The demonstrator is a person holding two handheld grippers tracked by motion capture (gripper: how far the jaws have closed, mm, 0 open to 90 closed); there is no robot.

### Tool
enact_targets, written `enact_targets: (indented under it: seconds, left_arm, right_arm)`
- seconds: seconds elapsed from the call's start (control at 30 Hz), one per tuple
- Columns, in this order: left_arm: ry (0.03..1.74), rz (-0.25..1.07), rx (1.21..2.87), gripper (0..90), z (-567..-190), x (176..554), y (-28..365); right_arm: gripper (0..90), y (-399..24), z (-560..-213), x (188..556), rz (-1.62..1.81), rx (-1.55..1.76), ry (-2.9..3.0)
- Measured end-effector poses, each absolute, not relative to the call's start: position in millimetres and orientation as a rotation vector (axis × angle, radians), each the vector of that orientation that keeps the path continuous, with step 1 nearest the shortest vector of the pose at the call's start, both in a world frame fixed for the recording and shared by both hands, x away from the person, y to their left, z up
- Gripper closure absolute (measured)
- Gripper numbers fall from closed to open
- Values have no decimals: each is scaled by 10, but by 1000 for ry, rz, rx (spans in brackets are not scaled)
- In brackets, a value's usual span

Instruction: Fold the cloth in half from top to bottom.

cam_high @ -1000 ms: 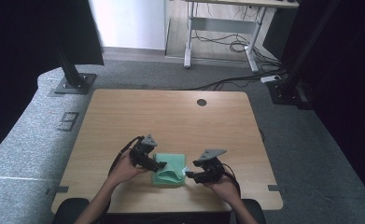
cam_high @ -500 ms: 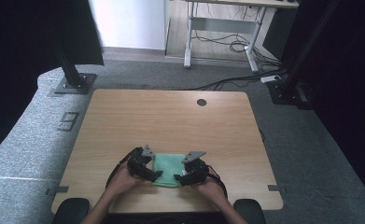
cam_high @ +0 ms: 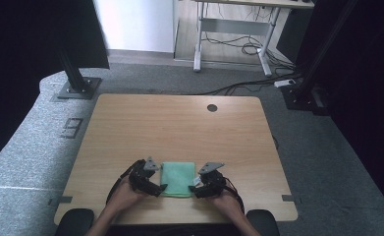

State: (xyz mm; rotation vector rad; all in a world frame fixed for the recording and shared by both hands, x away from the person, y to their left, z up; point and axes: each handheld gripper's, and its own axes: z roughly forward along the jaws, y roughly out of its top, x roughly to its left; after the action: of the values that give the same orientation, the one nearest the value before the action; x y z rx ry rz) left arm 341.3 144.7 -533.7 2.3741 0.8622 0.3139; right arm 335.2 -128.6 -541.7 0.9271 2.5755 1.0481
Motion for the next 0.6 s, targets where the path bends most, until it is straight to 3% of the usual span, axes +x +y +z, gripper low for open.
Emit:
enact_targets:
  seconds: [0.27, 0.6]
  left_arm:
    - [861, 263, 2310, 42, -5222, 3491, 1450]
    - [1019, 443, 2268, 56, -5217, 3980, 1377]
  right_arm:
    - [270, -1287, -5432, 3360, 1057, 943, 2572]
    - [275, -1289, -5432, 3355, 1055, 936, 2569]
